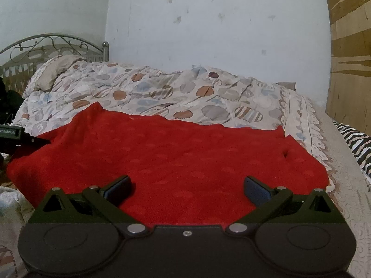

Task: Fold small clothes
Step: 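Grasp the folded red sweater's edge with the left tool and lift it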

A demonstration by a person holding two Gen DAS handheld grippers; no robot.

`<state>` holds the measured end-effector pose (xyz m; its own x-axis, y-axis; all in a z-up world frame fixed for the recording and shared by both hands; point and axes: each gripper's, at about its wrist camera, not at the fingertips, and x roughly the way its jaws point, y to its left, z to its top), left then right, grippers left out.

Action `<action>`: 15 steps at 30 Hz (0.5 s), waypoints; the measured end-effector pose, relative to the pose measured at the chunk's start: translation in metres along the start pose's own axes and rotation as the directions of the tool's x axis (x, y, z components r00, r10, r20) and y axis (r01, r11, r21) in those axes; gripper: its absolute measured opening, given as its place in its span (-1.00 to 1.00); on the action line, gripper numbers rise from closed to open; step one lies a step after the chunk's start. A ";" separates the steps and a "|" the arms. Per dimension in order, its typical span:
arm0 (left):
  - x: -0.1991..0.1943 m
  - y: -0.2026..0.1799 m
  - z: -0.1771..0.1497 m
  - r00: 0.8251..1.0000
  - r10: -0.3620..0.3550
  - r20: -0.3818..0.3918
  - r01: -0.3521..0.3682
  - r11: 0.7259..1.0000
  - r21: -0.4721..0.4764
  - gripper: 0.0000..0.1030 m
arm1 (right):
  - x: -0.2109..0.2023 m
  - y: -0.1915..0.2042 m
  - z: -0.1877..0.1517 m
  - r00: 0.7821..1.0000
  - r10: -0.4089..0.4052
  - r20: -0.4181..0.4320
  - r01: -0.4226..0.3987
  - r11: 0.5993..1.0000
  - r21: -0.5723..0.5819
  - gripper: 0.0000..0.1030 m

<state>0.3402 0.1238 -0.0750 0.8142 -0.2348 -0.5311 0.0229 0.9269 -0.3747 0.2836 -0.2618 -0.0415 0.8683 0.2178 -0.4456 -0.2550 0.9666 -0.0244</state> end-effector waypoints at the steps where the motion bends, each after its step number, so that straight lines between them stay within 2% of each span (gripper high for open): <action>1: -0.001 -0.001 0.000 1.000 0.001 0.000 -0.001 1.000 0.004 0.96 | 0.000 0.000 0.000 1.000 0.000 0.000 0.000 1.000 0.000 0.99; 3: -0.002 -0.006 0.002 1.000 -0.008 0.012 0.008 1.000 0.022 0.71 | 0.000 0.000 0.000 1.000 0.000 0.001 0.000 1.000 0.001 0.99; 5: -0.004 -0.015 0.003 1.000 -0.006 0.020 0.004 0.998 0.063 0.55 | -0.001 0.000 -0.001 1.000 0.000 0.000 0.000 1.000 0.000 0.99; 7: -0.003 -0.022 0.005 1.000 0.020 0.016 -0.021 0.995 0.094 0.52 | -0.001 0.000 -0.001 1.000 0.000 0.001 0.000 1.000 0.000 0.99; 11: 0.000 -0.014 0.008 1.000 -0.006 -0.008 0.006 1.000 0.027 0.25 | -0.001 0.000 -0.002 1.000 0.000 0.001 0.000 1.000 0.000 0.99; 14: -0.004 -0.016 0.008 1.000 0.016 -0.005 -0.016 0.999 0.041 0.05 | -0.001 0.000 -0.002 1.000 0.000 0.003 0.000 1.000 0.000 0.99; 15: -0.006 -0.018 0.009 1.000 0.010 -0.005 -0.010 0.999 0.049 -0.11 | -0.001 0.000 -0.002 1.000 0.000 0.003 0.000 1.000 0.000 0.99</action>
<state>0.3405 0.1110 -0.0584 0.8114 -0.2269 -0.5387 0.0435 0.9425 -0.3314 0.2817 -0.2623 -0.0426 0.8695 0.2178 -0.4433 -0.2547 0.9667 -0.0246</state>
